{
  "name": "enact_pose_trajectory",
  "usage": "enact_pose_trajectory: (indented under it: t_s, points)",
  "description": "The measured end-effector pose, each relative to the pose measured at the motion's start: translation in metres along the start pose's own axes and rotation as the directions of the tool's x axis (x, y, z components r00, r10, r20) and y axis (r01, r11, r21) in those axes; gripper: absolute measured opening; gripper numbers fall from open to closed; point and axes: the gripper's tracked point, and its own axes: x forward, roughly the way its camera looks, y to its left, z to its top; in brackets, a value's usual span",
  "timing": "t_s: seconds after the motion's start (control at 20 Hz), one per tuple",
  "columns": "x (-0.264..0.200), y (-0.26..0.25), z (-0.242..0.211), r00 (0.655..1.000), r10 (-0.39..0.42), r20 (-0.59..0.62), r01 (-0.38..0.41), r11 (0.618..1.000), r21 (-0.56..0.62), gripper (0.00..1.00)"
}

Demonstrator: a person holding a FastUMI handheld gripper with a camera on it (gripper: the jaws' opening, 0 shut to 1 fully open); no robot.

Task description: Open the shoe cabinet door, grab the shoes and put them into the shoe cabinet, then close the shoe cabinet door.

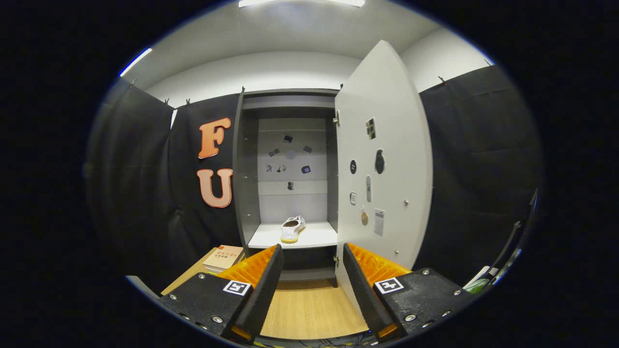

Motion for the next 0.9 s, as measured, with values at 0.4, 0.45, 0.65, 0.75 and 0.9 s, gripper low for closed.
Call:
enact_pose_trajectory:
  t_s: [0.4, 0.45, 0.65, 0.75, 0.9]
  points:
    - [-0.022, -0.088, -0.002, 0.990, -0.144, 0.007, 0.143, 0.989, 0.044, 0.82]
    - [-0.021, -0.098, -0.004, 0.988, -0.156, 0.006, 0.155, 0.987, 0.043, 0.82]
    - [-0.008, -0.137, -0.005, 0.978, -0.207, 0.002, 0.207, 0.978, 0.024, 0.83]
    - [0.001, -0.153, -0.006, 0.977, -0.214, -0.003, 0.214, 0.976, 0.039, 0.84]
    - [0.020, -0.174, -0.011, 0.975, -0.221, -0.009, 0.221, 0.974, 0.049, 0.86]
